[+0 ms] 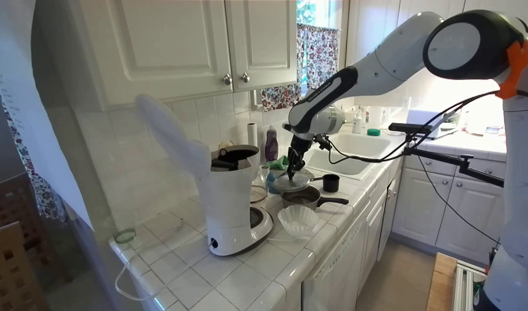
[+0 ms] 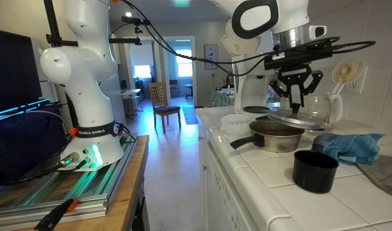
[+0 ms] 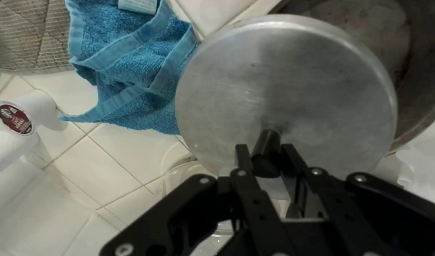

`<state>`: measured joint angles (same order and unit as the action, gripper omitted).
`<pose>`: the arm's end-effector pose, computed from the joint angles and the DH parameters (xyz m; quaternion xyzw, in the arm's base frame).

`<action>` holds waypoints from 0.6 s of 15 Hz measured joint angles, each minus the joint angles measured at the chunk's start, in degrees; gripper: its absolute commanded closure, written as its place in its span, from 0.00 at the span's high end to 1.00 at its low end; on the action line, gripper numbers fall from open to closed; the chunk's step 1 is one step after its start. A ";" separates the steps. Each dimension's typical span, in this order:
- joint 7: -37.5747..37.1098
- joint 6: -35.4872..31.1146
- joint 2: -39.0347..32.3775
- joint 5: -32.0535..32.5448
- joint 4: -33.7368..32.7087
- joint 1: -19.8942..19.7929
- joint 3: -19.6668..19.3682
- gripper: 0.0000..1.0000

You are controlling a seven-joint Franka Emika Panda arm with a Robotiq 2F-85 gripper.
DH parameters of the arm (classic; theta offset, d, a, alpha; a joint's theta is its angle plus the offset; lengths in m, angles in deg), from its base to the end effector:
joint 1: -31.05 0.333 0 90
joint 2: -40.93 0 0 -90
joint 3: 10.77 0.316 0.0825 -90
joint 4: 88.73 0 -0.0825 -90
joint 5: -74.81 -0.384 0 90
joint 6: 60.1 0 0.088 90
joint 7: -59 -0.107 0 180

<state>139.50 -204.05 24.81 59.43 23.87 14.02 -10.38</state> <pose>0.6039 -0.1830 0.3575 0.8849 0.4371 0.1568 0.0367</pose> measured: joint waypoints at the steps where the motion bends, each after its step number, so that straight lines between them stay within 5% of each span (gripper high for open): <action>1: -0.19 0.41 0.00 0.13 0.02 0.41 -0.18 0.07; 9: -4.24 0.88 1.16 3.22 2.60 2.41 -1.88 0.07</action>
<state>135.26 -203.17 25.97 62.65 26.47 16.43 -12.26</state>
